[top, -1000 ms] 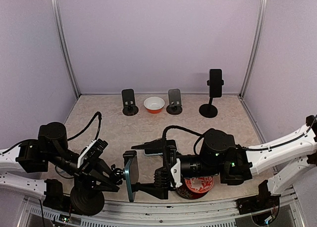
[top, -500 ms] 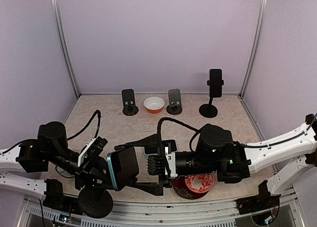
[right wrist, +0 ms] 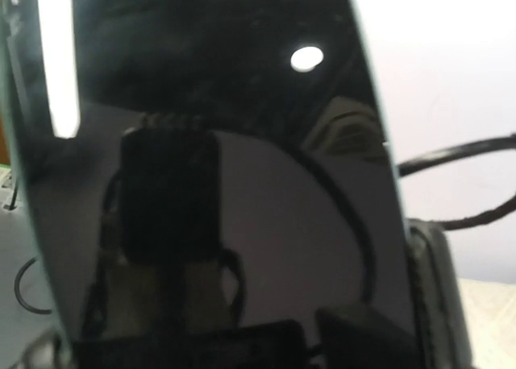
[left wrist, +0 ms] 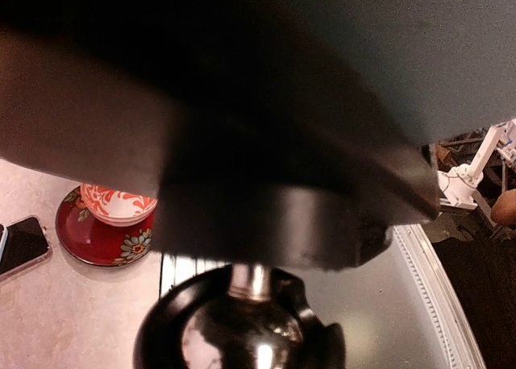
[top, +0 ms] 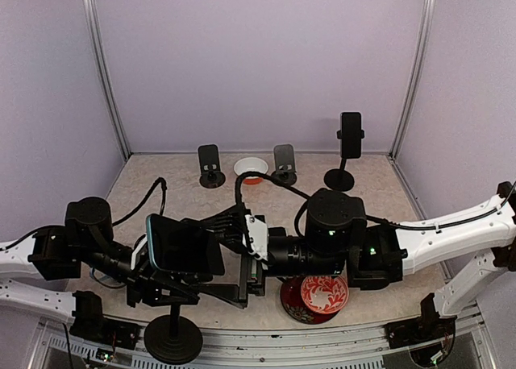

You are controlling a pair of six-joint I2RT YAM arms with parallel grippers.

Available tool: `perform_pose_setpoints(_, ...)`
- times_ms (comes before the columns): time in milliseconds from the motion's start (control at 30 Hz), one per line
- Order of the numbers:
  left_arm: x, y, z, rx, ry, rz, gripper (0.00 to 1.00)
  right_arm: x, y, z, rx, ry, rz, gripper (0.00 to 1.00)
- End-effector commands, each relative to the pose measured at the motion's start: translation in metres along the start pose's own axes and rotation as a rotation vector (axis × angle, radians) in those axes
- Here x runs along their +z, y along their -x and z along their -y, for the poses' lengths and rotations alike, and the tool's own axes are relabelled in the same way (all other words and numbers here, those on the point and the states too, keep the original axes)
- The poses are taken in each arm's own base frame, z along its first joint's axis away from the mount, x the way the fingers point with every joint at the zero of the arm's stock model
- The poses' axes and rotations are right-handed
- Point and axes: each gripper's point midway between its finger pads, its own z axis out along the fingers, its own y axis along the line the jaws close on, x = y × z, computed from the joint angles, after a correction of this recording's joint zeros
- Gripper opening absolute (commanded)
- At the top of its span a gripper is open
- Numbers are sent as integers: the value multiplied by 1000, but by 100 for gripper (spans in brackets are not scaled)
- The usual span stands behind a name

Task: Place the phone on the phone stand
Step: Adjust the phone stand with the phone at the center of the board.

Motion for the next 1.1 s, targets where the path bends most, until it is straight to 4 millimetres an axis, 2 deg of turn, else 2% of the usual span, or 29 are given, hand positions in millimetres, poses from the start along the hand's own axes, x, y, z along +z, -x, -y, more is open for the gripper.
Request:
perform_pose_setpoints(0,-1,21,6,59,-15,57,0,-1,25,5,42,-17,49,100)
perform_pose_setpoints(133,-3,22,7,61,-12,57,0,-11,24,0,24,16,2,100)
perform_pose_setpoints(167,-4,21,7,61,-11,57,0,-19,10,1,-6,20,-92,100)
perform_pose_setpoints(233,-4,21,8,61,-13,56,0,-27,7,4,-14,13,-132,100)
perform_pose_setpoints(367,-3,21,8,61,-17,52,0,-48,18,15,-30,-23,-138,100)
perform_pose_setpoints(467,-2,21,7,60,-19,49,0,-55,26,19,-43,-38,-118,100)
perform_pose_setpoints(567,0,21,7,57,-20,47,0,-52,26,13,-62,-4,-115,100)
perform_pose_setpoints(867,2,19,6,44,-25,41,0,-14,2,-6,-87,112,-175,100)
perform_pose_setpoints(1067,0,18,6,43,-21,48,0,-7,-5,-10,-49,148,-192,100)
